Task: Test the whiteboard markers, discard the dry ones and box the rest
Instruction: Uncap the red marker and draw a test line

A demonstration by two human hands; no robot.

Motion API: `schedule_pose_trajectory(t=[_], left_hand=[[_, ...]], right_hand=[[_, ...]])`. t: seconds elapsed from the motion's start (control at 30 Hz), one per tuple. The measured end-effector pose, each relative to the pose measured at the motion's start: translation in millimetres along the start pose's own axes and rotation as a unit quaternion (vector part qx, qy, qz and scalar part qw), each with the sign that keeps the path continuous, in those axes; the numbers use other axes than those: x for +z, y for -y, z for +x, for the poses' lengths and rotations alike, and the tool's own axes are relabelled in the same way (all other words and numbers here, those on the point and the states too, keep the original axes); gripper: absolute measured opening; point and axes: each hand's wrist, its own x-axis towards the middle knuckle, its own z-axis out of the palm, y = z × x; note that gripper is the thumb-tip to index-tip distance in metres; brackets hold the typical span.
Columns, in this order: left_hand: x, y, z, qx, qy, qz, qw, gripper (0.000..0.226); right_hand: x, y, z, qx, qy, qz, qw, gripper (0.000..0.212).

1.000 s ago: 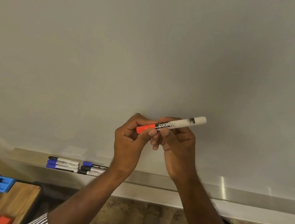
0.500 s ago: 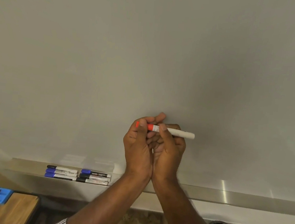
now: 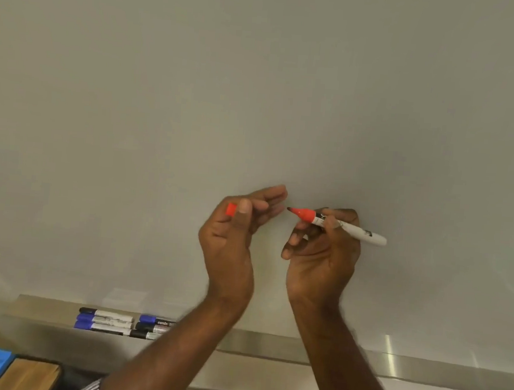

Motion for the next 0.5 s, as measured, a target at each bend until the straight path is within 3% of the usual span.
schedule_pose_trajectory(t=[0.13, 0.23, 0.33, 0.4, 0.5], left_hand=[[4, -27, 33, 0.103, 0.037, 0.043, 0.993, 0.025], [11, -49, 55, 0.120, 0.068, 0.057, 0.989, 0.025], [23, -70, 71, 0.155, 0.148, 0.121, 0.969, 0.025], [31, -84, 80, 0.215, 0.207, 0.191, 0.935, 0.026], [41, -103, 98, 0.361, 0.279, 0.310, 0.834, 0.028]], right_hand=[[19, 28, 18, -0.043, 0.030, 0.000, 0.999, 0.016], [38, 49, 33, -0.076, 0.053, -0.006, 0.996, 0.014], [60, 72, 51, -0.113, 0.074, -0.014, 0.991, 0.016], [74, 88, 62, -0.140, 0.094, -0.016, 0.986, 0.014], [93, 109, 80, -0.180, 0.117, -0.013, 0.977, 0.010]])
